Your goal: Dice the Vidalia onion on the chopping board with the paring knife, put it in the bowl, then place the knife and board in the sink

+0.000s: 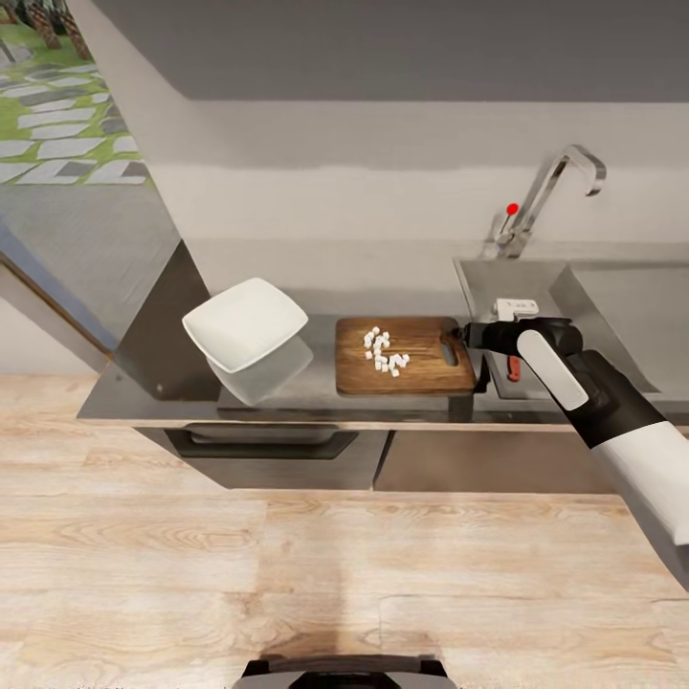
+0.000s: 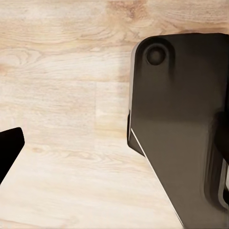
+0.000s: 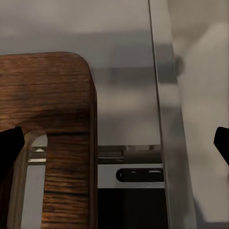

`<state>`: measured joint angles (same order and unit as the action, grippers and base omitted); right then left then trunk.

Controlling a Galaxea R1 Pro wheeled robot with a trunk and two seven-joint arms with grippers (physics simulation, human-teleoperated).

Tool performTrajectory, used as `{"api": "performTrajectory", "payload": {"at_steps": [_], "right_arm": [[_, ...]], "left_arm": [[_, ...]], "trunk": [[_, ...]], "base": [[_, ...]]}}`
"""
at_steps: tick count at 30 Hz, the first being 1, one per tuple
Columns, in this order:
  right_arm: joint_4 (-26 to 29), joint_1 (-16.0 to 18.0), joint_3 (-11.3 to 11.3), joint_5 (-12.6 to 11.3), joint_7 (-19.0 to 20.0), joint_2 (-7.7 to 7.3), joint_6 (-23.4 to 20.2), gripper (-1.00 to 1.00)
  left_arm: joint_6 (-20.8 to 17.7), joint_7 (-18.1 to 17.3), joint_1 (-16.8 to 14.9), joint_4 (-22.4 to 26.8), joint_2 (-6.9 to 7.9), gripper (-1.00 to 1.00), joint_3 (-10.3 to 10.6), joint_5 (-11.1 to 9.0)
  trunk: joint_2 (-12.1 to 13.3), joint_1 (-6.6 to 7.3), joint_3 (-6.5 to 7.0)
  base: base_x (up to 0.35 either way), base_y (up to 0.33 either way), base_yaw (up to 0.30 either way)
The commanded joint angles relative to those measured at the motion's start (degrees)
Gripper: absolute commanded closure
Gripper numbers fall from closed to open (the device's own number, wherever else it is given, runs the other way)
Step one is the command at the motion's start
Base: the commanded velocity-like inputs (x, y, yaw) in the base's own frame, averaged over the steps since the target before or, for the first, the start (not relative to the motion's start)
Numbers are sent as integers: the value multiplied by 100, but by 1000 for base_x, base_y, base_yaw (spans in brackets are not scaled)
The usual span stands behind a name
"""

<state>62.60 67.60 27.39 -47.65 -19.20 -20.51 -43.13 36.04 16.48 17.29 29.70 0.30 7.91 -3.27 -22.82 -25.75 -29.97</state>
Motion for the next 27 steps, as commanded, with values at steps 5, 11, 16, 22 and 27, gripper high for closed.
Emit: {"api": "performTrajectory", "payload": {"at_steps": [5,11,16,22,27], "right_arm": [[6,7,21,-60,-58,2,-5,-100],[6,7,24,-60,-58,3,-10,-100],[6,7,28,-60,-58,3,-7,-100],[6,7,29,-60,-58,3,-11,-100],[6,7,28,-60,-58,3,-7,-100]], "left_arm": [[8,31,2,9,5,-100,35,-34],[8,31,2,9,5,-100,35,-34],[8,31,2,9,5,-100,35,-34],[8,29,2,9,5,-100,35,-34],[8,30,2,9,5,-100,35,-34]], "trunk": [[-10,-3,-34],[-10,-3,-38],[-10,-3,-38],[-10,-3,-38],[-10,-3,-38]], "base": [[0,11,0],[0,4,0],[0,0,0],[-137,0,0],[-14,0,0]]}}
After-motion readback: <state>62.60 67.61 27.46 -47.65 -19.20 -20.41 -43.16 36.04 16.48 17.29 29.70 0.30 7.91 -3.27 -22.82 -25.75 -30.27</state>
